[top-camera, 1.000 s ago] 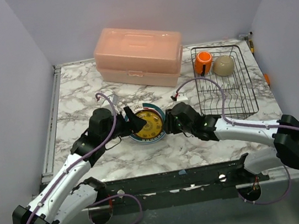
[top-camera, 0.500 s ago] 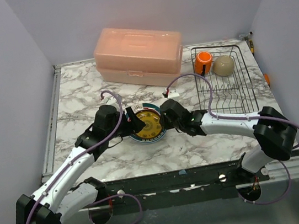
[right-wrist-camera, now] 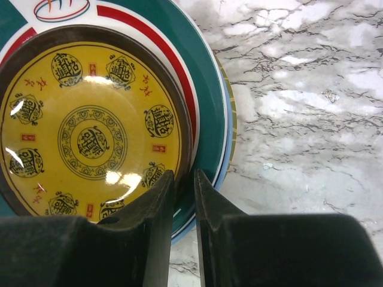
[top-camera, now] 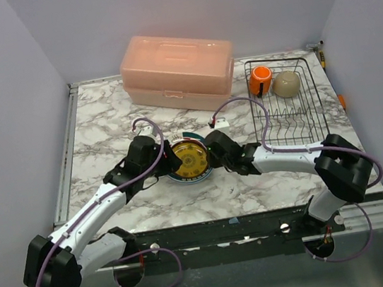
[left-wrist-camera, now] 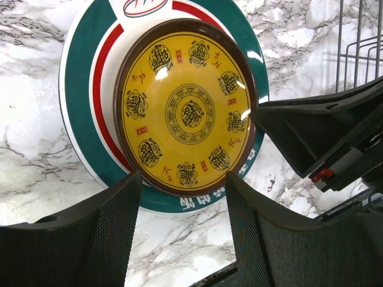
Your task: Load the mixed dishes into the dish rack
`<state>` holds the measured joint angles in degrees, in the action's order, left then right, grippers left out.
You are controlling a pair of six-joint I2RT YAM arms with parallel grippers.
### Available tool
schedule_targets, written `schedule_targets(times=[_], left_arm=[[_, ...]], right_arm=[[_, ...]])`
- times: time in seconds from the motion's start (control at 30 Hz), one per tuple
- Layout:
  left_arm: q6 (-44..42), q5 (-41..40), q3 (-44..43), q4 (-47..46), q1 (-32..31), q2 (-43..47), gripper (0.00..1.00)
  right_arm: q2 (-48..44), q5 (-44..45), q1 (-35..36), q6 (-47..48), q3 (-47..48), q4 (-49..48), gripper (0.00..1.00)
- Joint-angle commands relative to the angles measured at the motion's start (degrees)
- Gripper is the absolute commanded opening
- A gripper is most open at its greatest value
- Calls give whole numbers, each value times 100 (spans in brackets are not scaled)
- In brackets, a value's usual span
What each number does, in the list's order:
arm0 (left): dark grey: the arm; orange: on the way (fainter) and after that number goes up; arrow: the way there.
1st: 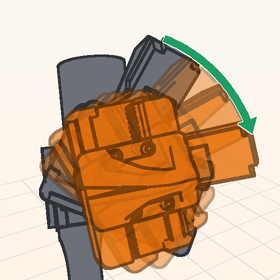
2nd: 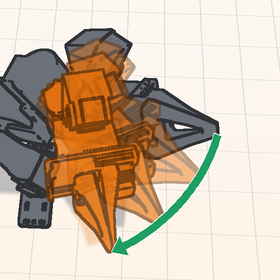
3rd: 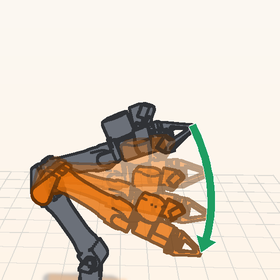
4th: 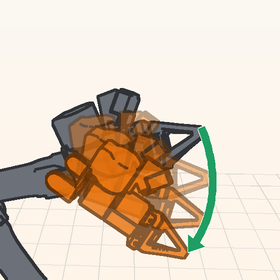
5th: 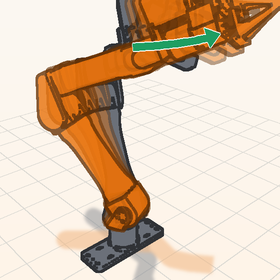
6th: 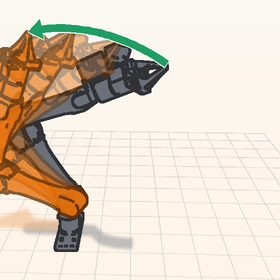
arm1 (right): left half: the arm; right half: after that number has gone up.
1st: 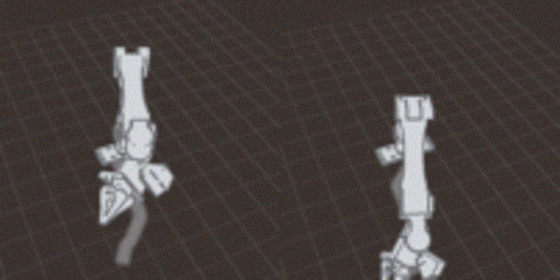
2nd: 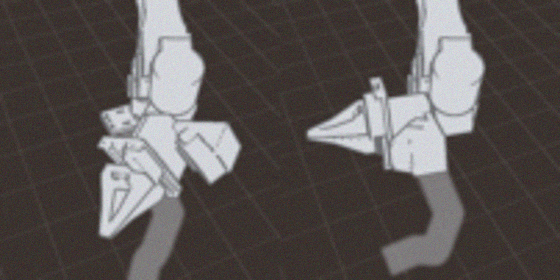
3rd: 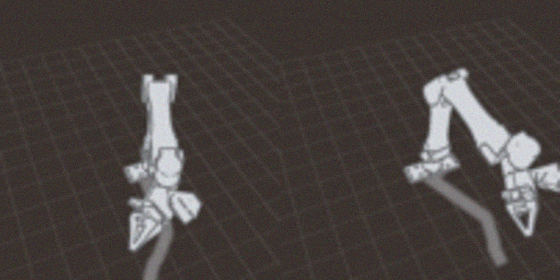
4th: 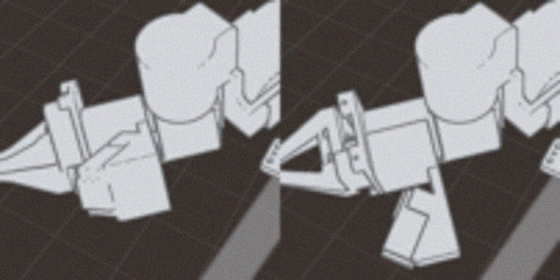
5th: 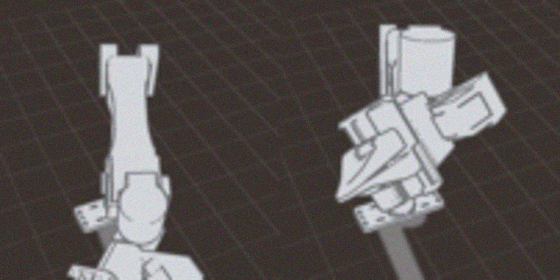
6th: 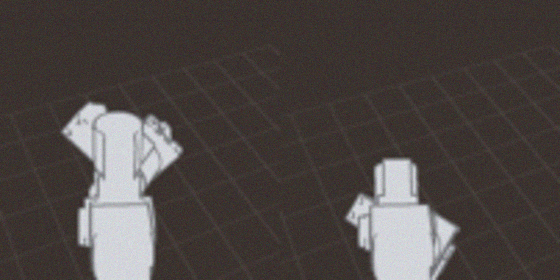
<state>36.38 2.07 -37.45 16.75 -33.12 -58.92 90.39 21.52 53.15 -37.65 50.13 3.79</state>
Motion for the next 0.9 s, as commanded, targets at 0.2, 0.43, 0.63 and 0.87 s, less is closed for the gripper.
schedule_targets(times=[0.2, 0.43, 0.63, 0.87], left_arm=[[-122, -354, 201, -532, -20, -401, 53], [109, -588, 385, -540, -23, -360, 54], [135, -644, 459, -620, -20, -361, 56], [239, -551, 297, -720, -27, -753, 56]], right_arm=[[153, 30, 1, -223, -200, -272, 22], [190, 14, -1, -242, -223, -266, 14], [198, 10, -6, -231, -222, -271, 10], [196, -23, -2, -217, -189, -265, 10]])
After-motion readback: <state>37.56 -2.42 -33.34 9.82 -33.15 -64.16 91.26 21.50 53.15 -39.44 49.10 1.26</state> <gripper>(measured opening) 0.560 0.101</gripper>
